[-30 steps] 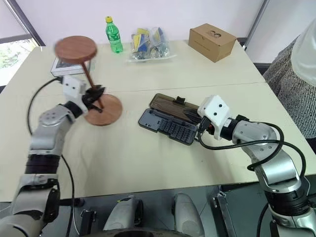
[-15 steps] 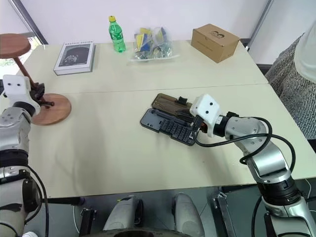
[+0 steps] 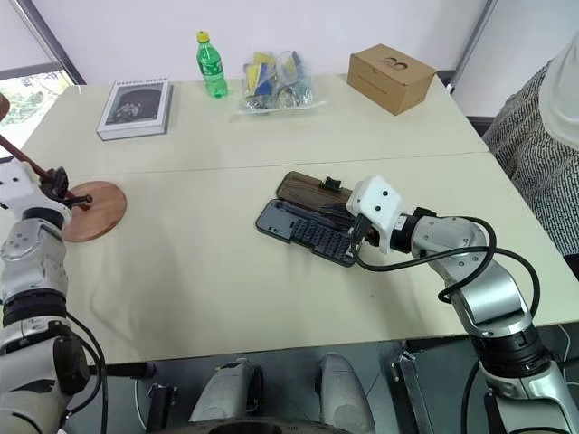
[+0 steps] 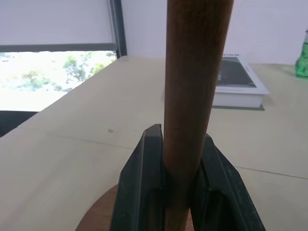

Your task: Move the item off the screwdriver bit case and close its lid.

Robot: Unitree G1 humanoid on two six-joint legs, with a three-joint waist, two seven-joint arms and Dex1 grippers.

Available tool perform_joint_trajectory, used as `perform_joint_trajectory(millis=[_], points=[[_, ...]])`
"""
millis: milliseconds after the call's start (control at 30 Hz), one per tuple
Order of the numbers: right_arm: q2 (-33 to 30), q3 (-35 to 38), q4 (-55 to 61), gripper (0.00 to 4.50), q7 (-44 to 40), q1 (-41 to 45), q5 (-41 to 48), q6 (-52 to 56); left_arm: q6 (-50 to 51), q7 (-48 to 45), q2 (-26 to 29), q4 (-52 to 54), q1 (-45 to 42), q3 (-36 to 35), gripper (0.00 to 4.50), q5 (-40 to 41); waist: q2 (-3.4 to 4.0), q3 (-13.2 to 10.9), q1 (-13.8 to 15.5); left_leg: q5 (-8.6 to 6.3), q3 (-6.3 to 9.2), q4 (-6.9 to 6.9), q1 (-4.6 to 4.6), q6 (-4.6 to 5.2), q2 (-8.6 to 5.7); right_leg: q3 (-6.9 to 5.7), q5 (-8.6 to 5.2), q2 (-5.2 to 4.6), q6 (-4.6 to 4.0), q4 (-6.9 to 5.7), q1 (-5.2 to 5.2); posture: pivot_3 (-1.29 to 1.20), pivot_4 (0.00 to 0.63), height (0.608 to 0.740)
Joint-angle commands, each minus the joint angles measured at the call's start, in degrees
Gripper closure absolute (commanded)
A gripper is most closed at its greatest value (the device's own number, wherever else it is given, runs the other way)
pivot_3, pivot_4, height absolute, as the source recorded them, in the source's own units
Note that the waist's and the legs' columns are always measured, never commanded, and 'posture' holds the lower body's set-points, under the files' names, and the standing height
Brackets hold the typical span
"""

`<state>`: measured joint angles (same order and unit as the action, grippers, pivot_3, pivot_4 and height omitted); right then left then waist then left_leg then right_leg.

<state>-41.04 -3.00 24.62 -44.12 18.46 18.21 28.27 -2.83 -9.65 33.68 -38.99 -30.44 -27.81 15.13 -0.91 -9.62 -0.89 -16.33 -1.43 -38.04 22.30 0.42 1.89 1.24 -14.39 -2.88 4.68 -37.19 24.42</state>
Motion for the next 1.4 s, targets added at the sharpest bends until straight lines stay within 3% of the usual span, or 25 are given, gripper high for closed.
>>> perform_joint_trajectory(millis=[33,333,433,567,933,1167,1400], points=[[-0.38,1.63,2.19,4.5,0.24,0.22,-0.17,-0.84,1.19,0.7,-0.08,-3.04,1.99,0.65,4.42,-1.07,0.03,0.02,-0.07,0.0,-0.01,0.0,-0.01,0.0,0.0,0.0,0.0,0.01,0.0,0.0,0.0,0.0,0.15,0.74],[-0.24,1.15,1.66,4.5,-0.1,0.53,-0.43,-1.42,0.07,0.29,2.48,-5.5,-0.55,0.13,0.06,-0.52,-0.46,-0.06,0.39,0.0,0.07,-0.02,0.12,-0.01,0.02,-0.09,0.0,0.04,0.0,0.03,0.03,0.0,0.15,0.74],[-0.25,1.11,1.53,4.5,-0.18,0.55,-0.52,-1.59,0.14,-1.21,2.62,-3.66,0.46,-0.26,0.06,0.68,-0.46,-0.06,0.3,0.0,0.06,-0.02,0.12,-0.01,0.01,-0.1,0.0,-0.02,0.0,0.03,0.02,0.0,0.15,0.74],[-0.3,1.27,1.52,4.5,-0.22,0.34,-0.47,-1.56,5.11,-8.65,1.23,7.65,5.95,0.14,0.06,5.88,-0.45,-0.06,0.18,0.0,0.06,-0.01,0.12,-0.02,0.04,-0.09,0.0,-0.04,0.0,0.02,0.03,0.0,0.15,0.74],[0.07,1.64,0.88,4.5,-0.41,-0.69,-0.2,-1.75,34.46,-18.97,4.78,52.27,31.36,-2.88,0.06,25.97,-0.43,-0.06,0.02,0.0,0.19,0.04,0.08,-0.04,0.17,0.01,-0.01,-0.46,-0.05,0.03,0.04,0.0,0.15,0.74],[0.64,0.79,-0.59,4.5,-1.3,1.03,-0.49,-2.34,36.7,-17.31,3.89,54.67,29.93,-1.67,0.06,26.52,-0.41,-0.07,0.25,0.01,0.15,0.04,0.07,-0.05,-0.04,-0.09,-0.13,-0.42,-0.25,0.07,0.0,0.0,0.15,0.74],[0.91,0.6,-1.44,4.5,-1.44,2.45,-0.92,-2.22,40.27,-24.9,5.05,55.66,23.13,8.31,0.06,27.62,-0.41,-0.07,0.3,0.02,0.06,0.01,0.1,-0.05,-0.15,-0.08,-0.05,-0.31,-0.1,0.1,-0.01,0.0,0.15,0.74]])
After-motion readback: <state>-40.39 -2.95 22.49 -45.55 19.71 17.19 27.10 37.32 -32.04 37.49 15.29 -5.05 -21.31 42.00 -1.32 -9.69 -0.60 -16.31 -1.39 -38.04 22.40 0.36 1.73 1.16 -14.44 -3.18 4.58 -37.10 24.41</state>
